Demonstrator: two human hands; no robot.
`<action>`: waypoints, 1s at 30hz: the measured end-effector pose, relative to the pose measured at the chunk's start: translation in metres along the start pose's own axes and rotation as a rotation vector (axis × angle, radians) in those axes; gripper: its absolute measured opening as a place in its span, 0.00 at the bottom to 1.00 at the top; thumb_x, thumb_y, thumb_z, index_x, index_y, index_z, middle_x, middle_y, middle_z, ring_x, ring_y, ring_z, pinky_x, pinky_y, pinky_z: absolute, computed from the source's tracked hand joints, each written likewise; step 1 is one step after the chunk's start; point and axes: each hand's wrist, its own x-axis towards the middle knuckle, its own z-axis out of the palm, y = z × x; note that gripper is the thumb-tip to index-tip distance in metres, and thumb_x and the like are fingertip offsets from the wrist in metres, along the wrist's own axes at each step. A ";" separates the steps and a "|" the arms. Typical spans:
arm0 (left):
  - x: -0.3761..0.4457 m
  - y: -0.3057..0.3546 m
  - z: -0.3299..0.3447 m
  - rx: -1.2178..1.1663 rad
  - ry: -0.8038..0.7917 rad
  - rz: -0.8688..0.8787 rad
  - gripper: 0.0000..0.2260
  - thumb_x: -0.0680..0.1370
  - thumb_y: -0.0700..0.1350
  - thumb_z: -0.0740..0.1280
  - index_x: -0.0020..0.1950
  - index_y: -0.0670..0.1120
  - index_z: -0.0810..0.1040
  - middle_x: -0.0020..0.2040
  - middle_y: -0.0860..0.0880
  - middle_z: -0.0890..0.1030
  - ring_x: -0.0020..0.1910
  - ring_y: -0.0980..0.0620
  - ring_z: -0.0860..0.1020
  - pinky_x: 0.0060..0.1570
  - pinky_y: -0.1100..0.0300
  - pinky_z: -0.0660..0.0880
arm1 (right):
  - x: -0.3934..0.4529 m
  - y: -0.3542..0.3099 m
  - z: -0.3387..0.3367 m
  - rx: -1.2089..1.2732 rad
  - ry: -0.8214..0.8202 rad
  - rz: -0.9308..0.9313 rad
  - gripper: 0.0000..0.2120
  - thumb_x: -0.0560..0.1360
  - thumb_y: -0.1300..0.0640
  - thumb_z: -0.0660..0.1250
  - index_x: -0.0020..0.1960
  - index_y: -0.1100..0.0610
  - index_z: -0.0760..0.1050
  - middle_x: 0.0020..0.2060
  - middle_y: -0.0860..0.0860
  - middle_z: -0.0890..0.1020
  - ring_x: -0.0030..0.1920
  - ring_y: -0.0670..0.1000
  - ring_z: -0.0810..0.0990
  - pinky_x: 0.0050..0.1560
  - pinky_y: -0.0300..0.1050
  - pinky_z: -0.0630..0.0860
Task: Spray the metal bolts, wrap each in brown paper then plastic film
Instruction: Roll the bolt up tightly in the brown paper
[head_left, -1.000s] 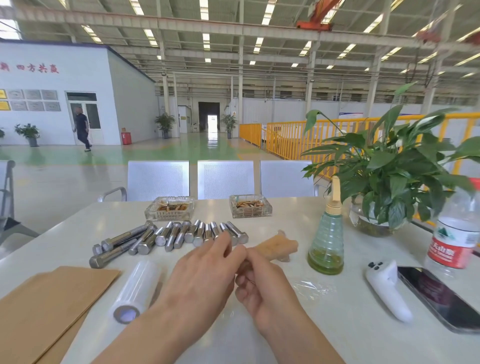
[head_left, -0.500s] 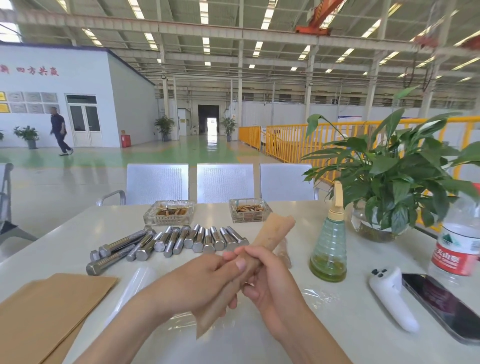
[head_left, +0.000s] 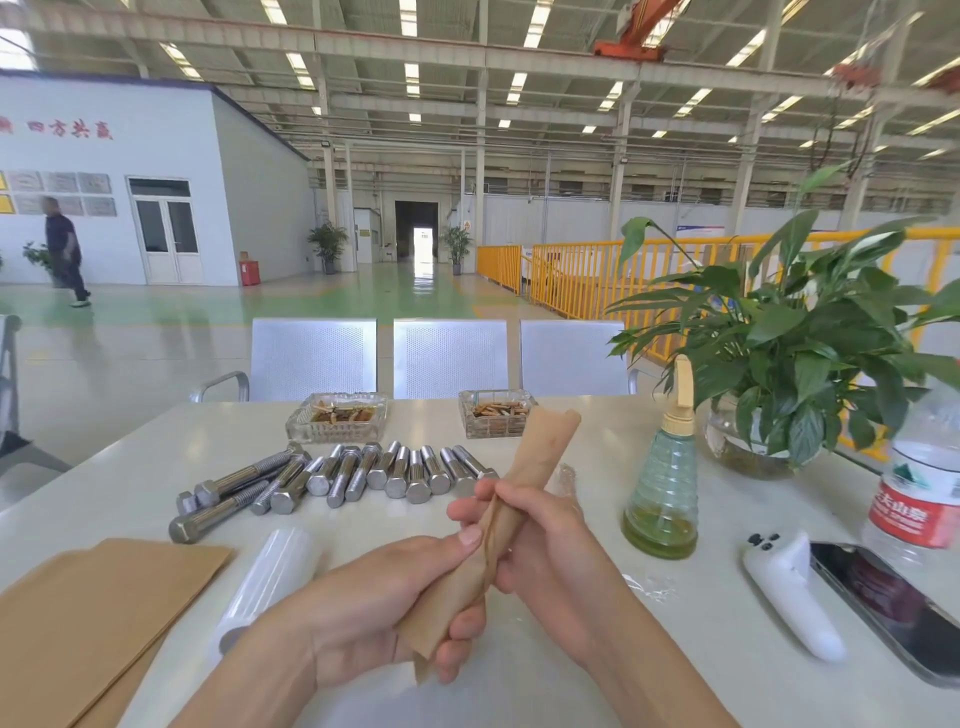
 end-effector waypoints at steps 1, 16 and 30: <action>0.000 0.001 0.002 0.012 0.012 0.006 0.22 0.84 0.60 0.62 0.57 0.40 0.77 0.35 0.44 0.74 0.31 0.48 0.74 0.36 0.55 0.76 | 0.001 0.002 0.002 -0.024 0.051 -0.009 0.10 0.81 0.54 0.63 0.54 0.60 0.78 0.50 0.61 0.87 0.42 0.54 0.82 0.34 0.45 0.70; 0.005 -0.007 0.004 -0.081 -0.031 0.027 0.19 0.82 0.60 0.65 0.52 0.44 0.81 0.43 0.40 0.79 0.37 0.43 0.79 0.42 0.51 0.80 | -0.001 0.010 0.007 -0.066 -0.021 0.079 0.15 0.81 0.46 0.63 0.58 0.57 0.75 0.56 0.57 0.86 0.29 0.53 0.71 0.21 0.40 0.66; 0.014 -0.017 0.017 0.028 0.248 0.166 0.16 0.85 0.52 0.61 0.48 0.40 0.72 0.34 0.44 0.72 0.26 0.49 0.69 0.27 0.58 0.73 | 0.005 0.003 0.006 -0.194 0.241 -0.008 0.14 0.81 0.51 0.65 0.54 0.61 0.82 0.47 0.59 0.88 0.42 0.55 0.84 0.44 0.43 0.81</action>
